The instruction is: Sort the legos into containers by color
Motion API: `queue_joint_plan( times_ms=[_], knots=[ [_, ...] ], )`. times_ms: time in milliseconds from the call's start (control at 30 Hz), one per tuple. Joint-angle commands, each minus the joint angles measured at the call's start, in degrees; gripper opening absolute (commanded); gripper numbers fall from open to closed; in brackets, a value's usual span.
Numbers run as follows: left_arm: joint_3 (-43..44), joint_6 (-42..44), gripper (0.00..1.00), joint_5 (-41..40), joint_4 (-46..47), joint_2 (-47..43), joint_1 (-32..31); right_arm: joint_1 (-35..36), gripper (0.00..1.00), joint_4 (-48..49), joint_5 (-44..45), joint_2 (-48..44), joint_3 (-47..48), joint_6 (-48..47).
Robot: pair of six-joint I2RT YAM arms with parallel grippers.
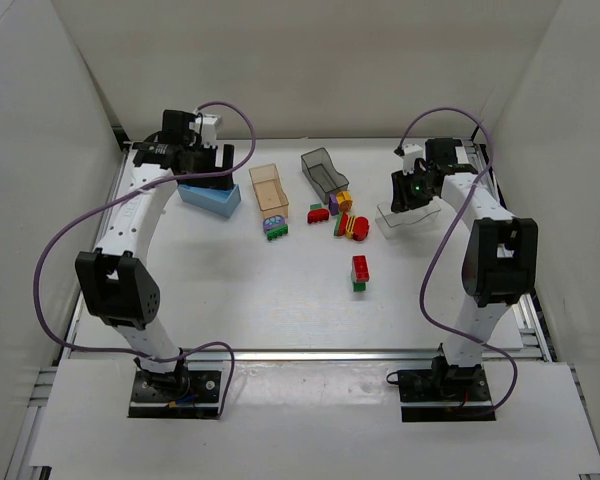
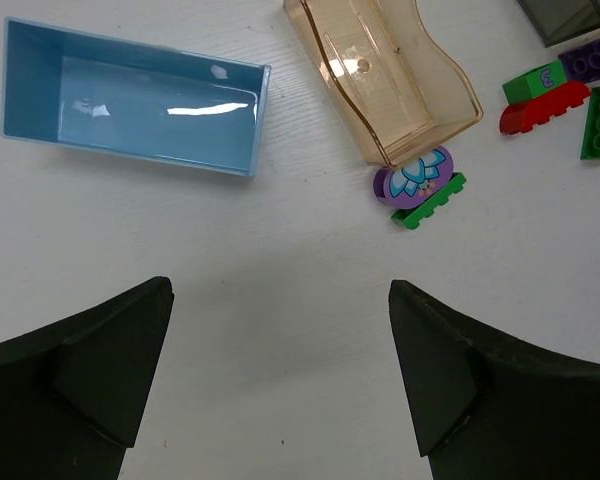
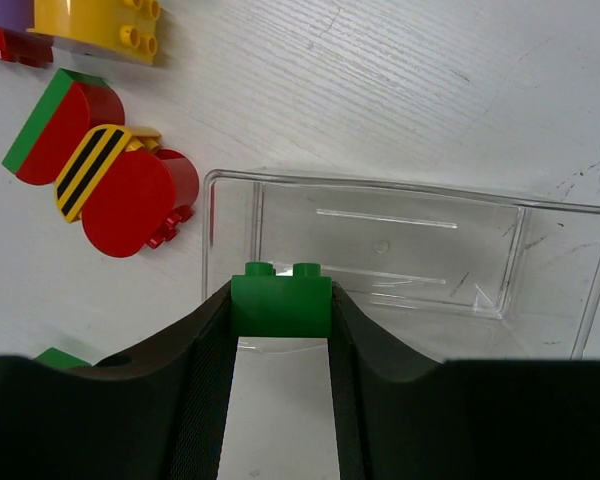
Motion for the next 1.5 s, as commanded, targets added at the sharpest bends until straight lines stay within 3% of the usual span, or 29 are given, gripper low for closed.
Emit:
queue_joint_plan(
  times_ms=[0,67,400,567,667,967,1267,1467],
  knots=[
    [2.24,0.29,0.99,-0.43,0.36,0.35,-0.14,-0.01,0.11,1.37,1.48,0.53,0.61,-1.57],
    [2.42,0.20,0.99,-0.43,0.53,0.53,-0.14,-0.01,0.13,1.89,2.10,0.88,0.61,-1.39],
    [3.38,0.20,0.99,0.36,0.36,1.76,-0.14,-0.10,0.54,2.07,2.98,-0.08,-0.62,-0.69],
    [3.74,0.37,1.00,1.15,0.36,2.02,-0.49,-0.01,0.61,2.42,2.80,-1.57,-1.76,-0.34],
    [3.48,2.83,0.99,1.68,0.36,1.15,-1.72,-0.01,0.63,2.77,2.89,-3.41,-1.85,-0.60],
    [-0.83,17.58,0.99,7.29,-0.17,-2.90,-16.83,-1.68,0.66,-0.38,-5.88,-18.53,-3.52,-0.86],
    [2.50,13.04,0.93,9.05,-0.87,4.65,-23.78,-1.15,0.65,-8.11,-8.71,-30.13,-10.11,-2.01],
    [2.33,15.66,0.91,12.23,-0.52,5.36,-29.93,-1.33,0.64,-13.57,-9.51,-35.67,-13.36,-4.73]
  ],
)
